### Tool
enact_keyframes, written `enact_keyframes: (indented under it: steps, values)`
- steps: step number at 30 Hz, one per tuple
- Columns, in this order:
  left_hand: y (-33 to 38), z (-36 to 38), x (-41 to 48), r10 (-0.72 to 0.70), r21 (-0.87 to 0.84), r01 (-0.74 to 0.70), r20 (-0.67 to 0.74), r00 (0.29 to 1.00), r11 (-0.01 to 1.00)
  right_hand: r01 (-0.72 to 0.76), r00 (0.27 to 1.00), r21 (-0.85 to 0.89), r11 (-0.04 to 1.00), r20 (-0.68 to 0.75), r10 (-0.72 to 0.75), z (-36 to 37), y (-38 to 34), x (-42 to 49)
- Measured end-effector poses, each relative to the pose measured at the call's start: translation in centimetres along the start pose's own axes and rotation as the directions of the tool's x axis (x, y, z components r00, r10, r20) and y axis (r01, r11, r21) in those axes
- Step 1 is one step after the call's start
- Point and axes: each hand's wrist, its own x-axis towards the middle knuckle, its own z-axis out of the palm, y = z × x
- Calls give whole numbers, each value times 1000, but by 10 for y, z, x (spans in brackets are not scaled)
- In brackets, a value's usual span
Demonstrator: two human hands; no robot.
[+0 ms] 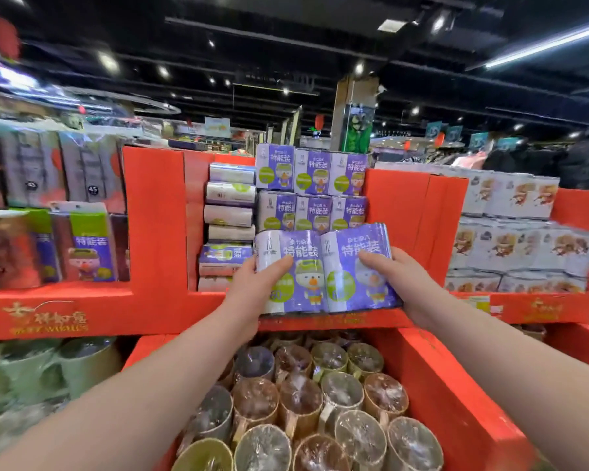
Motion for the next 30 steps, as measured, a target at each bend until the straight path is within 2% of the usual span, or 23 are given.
enact_keyframes:
  steps: [7, 11, 16, 21, 30]
  values:
    - [17, 8, 48, 111, 75, -101, -144, 983, 992, 29, 997, -27, 999, 73, -27, -11, -4, 88]
    - [21, 17, 74, 153, 51, -145, -218, 964, 988, 85, 991, -44, 995, 109, -80, -26, -7, 133]
    - [29, 12, 96, 234, 119, -208, -294, 927, 971, 117, 986, -33, 993, 126, -112, -28, -7, 178]
    - [39, -7, 113, 287, 207, -234, -288, 913, 950, 102, 988, -70, 992, 125, -93, -2, 1, 206]
    - [38, -40, 145, 277, 166, -238, -276, 920, 957, 40, 995, -180, 983, 94, -24, 75, 24, 249]
